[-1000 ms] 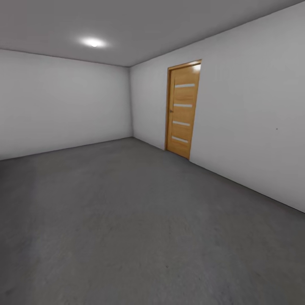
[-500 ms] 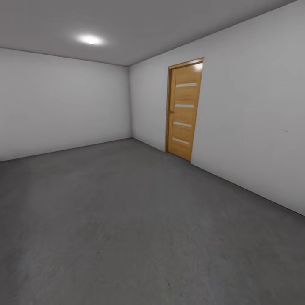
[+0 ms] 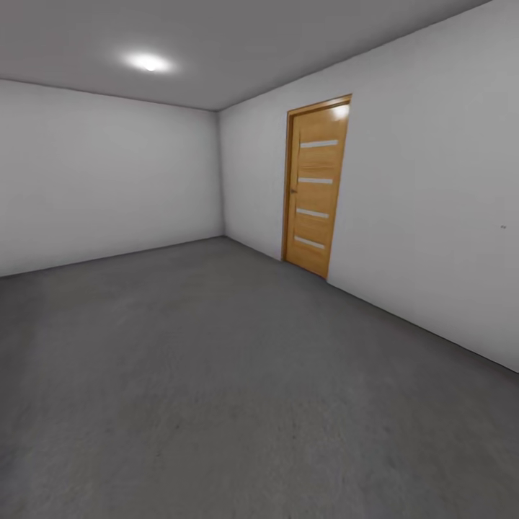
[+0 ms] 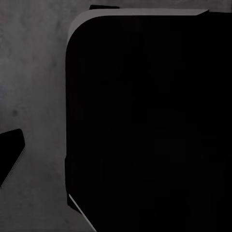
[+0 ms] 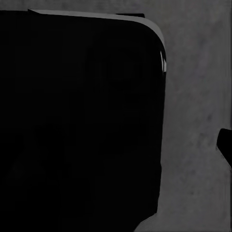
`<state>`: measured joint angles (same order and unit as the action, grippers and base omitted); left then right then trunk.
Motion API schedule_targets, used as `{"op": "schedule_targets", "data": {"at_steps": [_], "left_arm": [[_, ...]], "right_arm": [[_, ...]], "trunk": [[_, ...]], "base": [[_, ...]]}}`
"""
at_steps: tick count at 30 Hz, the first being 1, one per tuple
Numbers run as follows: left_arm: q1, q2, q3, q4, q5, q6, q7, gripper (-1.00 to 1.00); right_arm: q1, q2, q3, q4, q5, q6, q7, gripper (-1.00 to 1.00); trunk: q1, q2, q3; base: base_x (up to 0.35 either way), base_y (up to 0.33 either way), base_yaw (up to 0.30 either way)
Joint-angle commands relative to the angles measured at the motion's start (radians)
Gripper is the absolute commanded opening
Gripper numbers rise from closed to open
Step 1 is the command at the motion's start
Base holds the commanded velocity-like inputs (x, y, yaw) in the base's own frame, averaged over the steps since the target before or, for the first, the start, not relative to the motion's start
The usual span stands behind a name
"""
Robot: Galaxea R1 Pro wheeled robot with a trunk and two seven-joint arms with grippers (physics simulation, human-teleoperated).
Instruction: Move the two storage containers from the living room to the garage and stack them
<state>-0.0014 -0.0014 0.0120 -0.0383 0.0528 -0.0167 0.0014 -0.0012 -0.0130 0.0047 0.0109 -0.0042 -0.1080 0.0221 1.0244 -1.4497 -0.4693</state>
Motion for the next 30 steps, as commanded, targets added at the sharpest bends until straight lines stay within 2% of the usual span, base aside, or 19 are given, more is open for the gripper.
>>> {"op": "schedule_targets", "data": {"at_steps": [1, 30], "left_arm": [[0.0, 0.0, 0.001, 0.0, 0.006, -0.002, 0.0, 1.0], [0.0, 0.0, 0.0, 0.0, 0.006, -0.002, 0.0, 1.0]], "right_arm": [[0.0, 0.0, 0.0, 0.001, -0.001, -0.005, 0.002, 1.0], [0.0, 0.007, -0.004, 0.001, -0.003, -0.002, 0.001, 1.0]], "trunk": [[0.001, 0.0, -0.001], [0.001, 0.0, -0.001]], "base": [[0.326, 0.0, 0.0], [0.326, 0.0, 0.0]]}}
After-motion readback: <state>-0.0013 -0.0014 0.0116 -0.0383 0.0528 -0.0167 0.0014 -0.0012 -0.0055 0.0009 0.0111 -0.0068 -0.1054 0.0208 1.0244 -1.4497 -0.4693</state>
